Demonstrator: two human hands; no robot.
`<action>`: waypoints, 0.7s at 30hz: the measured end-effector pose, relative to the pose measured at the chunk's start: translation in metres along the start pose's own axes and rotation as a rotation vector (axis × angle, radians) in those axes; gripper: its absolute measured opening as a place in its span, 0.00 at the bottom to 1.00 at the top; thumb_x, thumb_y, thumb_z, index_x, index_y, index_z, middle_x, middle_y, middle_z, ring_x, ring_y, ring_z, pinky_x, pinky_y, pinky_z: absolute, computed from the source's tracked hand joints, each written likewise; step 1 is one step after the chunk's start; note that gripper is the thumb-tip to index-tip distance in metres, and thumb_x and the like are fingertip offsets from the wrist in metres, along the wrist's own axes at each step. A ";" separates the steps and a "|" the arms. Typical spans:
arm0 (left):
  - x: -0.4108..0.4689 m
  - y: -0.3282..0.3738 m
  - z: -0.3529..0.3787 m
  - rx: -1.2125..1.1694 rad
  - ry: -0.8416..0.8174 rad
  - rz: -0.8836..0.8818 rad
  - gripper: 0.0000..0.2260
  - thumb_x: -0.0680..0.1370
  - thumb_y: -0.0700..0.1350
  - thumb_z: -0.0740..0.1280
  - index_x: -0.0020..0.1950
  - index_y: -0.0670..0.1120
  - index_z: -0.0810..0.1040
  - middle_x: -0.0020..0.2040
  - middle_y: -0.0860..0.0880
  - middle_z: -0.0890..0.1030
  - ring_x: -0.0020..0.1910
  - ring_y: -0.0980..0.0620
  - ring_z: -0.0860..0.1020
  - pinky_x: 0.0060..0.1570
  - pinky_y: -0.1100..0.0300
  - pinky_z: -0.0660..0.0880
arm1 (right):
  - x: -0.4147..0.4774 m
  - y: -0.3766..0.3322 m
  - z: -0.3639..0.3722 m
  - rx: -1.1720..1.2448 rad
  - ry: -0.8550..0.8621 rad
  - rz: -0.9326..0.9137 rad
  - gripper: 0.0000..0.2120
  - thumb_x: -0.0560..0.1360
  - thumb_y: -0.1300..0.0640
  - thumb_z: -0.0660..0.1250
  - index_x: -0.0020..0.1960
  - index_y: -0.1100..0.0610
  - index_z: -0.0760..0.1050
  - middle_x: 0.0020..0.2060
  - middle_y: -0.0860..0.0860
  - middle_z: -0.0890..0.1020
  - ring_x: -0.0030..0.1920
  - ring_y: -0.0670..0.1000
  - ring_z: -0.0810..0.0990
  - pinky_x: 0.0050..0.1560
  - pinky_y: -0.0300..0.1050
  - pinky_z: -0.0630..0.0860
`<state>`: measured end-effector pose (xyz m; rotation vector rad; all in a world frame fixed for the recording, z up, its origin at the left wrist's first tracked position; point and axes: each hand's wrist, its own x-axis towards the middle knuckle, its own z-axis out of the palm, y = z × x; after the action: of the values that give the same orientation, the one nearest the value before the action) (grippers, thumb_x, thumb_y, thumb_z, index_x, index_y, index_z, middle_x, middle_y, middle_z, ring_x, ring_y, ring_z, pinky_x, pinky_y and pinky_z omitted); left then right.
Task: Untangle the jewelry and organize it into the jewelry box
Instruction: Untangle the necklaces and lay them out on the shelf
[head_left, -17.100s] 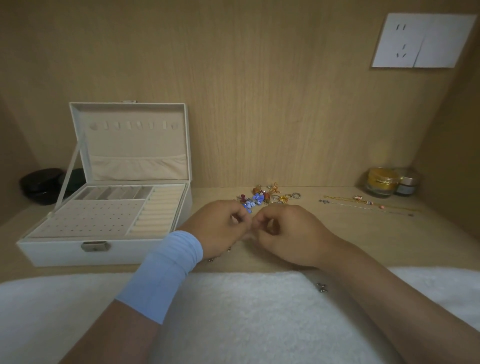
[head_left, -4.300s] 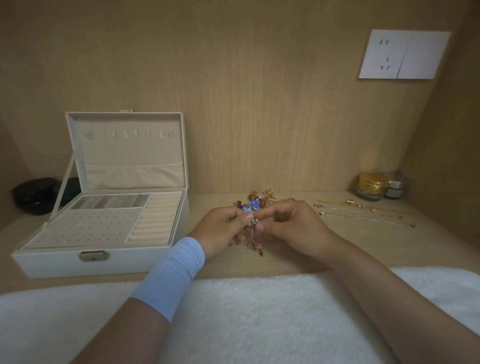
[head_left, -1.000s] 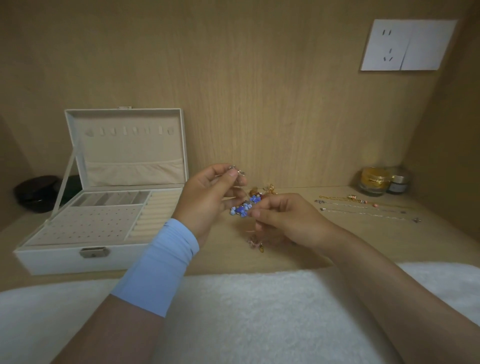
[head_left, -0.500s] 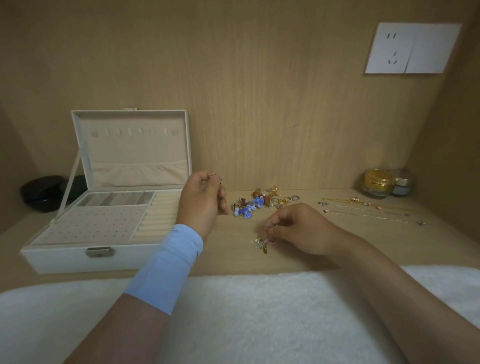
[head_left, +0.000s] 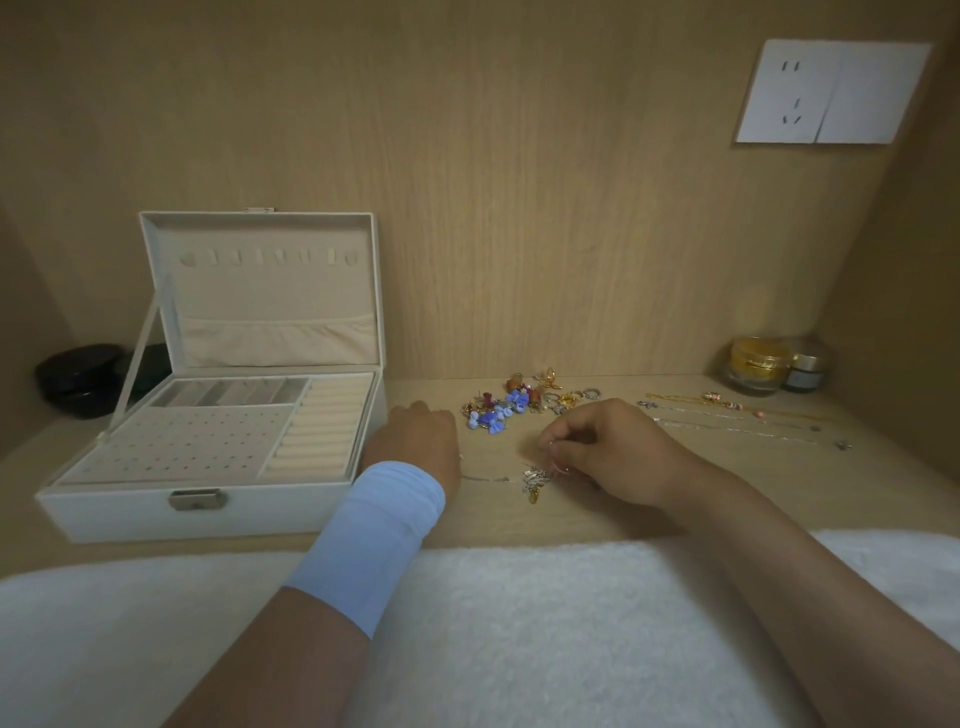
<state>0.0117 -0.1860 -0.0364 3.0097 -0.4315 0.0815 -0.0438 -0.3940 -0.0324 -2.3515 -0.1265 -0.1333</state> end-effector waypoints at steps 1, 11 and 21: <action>0.000 0.001 0.000 0.007 0.032 0.022 0.11 0.80 0.44 0.63 0.62 0.47 0.74 0.61 0.46 0.72 0.61 0.45 0.71 0.58 0.51 0.74 | -0.001 -0.001 0.000 0.020 -0.002 -0.004 0.06 0.78 0.61 0.69 0.46 0.54 0.84 0.32 0.44 0.83 0.28 0.37 0.76 0.34 0.30 0.69; -0.006 0.028 0.003 -1.010 -0.127 0.259 0.10 0.81 0.41 0.60 0.56 0.50 0.79 0.48 0.51 0.85 0.49 0.49 0.83 0.58 0.53 0.77 | -0.002 -0.012 0.000 0.307 0.144 -0.073 0.08 0.79 0.60 0.69 0.46 0.50 0.84 0.26 0.46 0.79 0.20 0.53 0.67 0.21 0.41 0.66; 0.003 0.004 0.000 -0.465 -0.059 0.261 0.07 0.75 0.49 0.71 0.51 0.55 0.84 0.41 0.60 0.78 0.44 0.57 0.77 0.53 0.64 0.72 | 0.001 -0.004 -0.002 0.260 0.143 0.057 0.06 0.79 0.55 0.70 0.44 0.51 0.83 0.27 0.52 0.80 0.22 0.55 0.74 0.24 0.41 0.68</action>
<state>0.0133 -0.1908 -0.0361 2.4930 -0.7332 -0.0783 -0.0438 -0.3928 -0.0279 -2.0768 -0.0063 -0.2418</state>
